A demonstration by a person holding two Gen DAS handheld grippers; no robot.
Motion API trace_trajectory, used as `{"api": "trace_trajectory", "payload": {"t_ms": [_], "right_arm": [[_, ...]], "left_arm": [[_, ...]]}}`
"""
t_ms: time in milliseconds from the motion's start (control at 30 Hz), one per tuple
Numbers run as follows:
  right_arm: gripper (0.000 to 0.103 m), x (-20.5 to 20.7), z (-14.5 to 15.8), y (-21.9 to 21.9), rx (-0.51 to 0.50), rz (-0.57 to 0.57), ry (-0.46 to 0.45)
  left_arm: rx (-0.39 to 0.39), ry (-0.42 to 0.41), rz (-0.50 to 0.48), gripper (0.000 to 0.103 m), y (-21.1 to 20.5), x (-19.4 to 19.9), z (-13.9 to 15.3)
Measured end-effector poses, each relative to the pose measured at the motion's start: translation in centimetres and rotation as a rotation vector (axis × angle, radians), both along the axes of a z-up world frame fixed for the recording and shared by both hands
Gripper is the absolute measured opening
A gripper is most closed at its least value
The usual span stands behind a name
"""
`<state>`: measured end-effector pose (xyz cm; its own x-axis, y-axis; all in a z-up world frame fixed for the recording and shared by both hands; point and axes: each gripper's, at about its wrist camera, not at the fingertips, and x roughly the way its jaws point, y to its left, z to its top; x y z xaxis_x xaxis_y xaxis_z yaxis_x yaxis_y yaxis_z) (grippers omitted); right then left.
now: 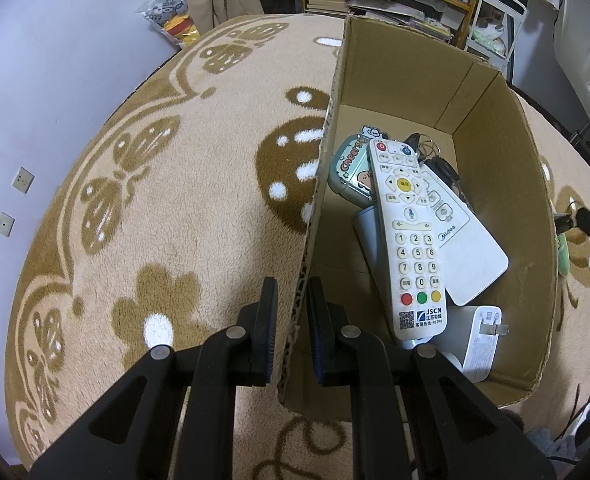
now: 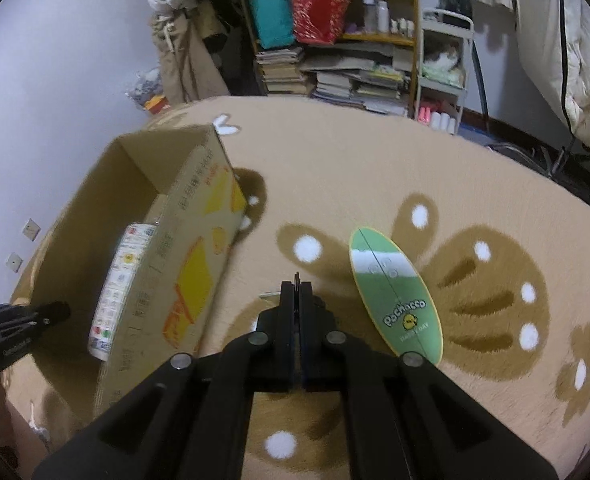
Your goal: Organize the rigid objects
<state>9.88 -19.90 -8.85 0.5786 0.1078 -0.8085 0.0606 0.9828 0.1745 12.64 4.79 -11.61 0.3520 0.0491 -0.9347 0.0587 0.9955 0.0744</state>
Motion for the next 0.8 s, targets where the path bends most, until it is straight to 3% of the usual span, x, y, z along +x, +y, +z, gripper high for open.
{"api": "trace_trajectory", "payload": {"t_ms": [500,800], "right_arm": [[0.003,-0.1,9.7,6.2,0.076,0.170,-0.229],[0.003,0.4,7.5,10.0,0.083,0.227,-0.190]], "left_arm": [[0.002,-0.003,-0.002,0.014,0.1,-0.1,0.1],[-0.002,-0.004,-0.002,0.014,-0.1,-0.3,0.3]]}}
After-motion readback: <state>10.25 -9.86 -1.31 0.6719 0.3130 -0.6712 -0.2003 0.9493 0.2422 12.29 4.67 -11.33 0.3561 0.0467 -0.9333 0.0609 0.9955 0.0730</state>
